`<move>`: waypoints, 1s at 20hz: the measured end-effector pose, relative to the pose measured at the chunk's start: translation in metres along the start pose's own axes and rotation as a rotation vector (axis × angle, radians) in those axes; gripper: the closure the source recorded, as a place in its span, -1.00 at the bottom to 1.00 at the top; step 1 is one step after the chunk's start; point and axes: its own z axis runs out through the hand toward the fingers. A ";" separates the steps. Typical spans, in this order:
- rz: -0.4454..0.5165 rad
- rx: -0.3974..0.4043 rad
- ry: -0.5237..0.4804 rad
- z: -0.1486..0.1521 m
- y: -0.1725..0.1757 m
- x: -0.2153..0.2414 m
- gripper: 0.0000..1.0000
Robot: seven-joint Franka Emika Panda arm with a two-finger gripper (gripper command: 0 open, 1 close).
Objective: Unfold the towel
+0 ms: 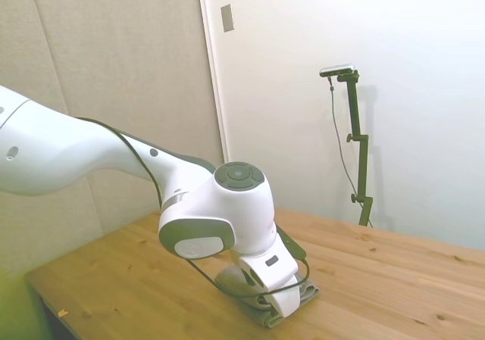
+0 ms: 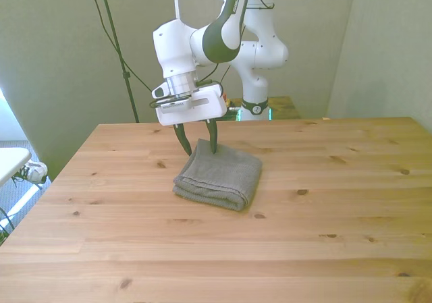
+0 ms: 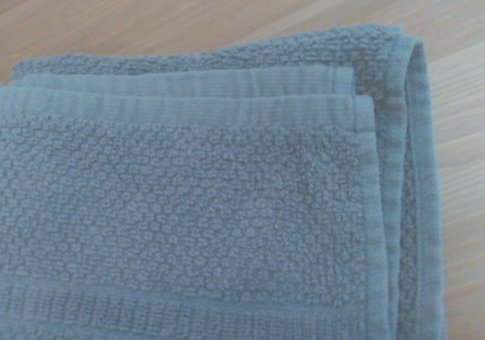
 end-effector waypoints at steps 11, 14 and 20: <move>-0.012 -0.008 -0.006 0.005 0.001 0.000 1.00; -0.014 -0.011 -0.009 0.007 0.002 0.000 1.00; -0.013 -0.011 -0.007 0.007 0.003 0.001 1.00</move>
